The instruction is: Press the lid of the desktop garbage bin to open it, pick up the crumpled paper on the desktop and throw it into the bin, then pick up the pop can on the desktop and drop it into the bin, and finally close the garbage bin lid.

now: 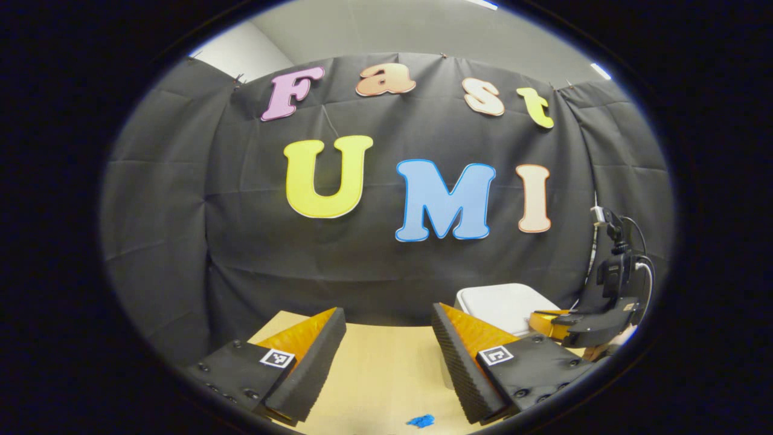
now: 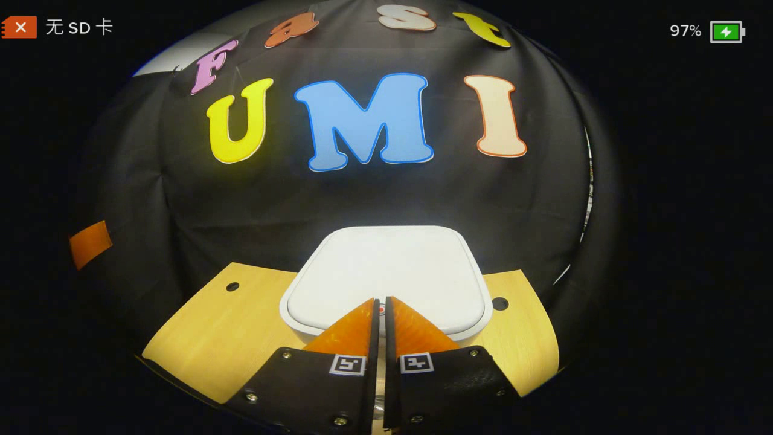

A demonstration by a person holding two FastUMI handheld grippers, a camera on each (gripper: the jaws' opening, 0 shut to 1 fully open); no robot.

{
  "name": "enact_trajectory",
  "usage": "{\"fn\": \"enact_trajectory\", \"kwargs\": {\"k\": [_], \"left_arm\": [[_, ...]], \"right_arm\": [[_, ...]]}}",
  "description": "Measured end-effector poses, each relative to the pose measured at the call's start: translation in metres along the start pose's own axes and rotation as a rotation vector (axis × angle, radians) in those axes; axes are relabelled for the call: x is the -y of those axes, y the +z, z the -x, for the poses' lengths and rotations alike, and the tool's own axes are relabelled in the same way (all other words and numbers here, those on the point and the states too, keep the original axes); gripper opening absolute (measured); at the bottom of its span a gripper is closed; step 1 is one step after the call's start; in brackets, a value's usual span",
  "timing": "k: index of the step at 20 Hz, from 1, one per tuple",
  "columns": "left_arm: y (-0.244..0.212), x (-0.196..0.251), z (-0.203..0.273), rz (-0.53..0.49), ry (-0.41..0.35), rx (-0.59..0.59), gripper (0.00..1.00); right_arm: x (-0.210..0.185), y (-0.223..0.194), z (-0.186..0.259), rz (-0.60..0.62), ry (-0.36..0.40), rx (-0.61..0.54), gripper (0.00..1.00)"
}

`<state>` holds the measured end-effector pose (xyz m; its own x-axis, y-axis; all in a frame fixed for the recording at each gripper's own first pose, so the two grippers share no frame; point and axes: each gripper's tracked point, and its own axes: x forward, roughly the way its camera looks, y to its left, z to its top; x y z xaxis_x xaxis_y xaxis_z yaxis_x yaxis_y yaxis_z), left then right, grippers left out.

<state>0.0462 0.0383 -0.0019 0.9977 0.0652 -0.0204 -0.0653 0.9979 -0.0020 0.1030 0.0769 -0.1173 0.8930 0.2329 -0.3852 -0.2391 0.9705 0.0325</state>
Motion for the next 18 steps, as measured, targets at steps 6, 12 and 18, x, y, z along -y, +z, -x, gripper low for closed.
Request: {"fn": "enact_trajectory", "kwargs": {"k": [6,12,18], "left_arm": [[0.003,-0.002,0.006,-0.006,-0.001,0.008,0.94],[-0.004,-0.011,0.013,-0.002,0.008,-0.005,0.94],[-0.005,-0.005,0.015,-0.003,-0.006,-0.003,0.95]], "right_arm": [[0.001,0.015,0.004,-0.041,-0.009,0.045,0.06],[0.006,0.028,0.025,-0.053,-0.018,0.097,0.06],[0.012,0.033,0.047,-0.064,-0.031,0.130,0.06]]}}
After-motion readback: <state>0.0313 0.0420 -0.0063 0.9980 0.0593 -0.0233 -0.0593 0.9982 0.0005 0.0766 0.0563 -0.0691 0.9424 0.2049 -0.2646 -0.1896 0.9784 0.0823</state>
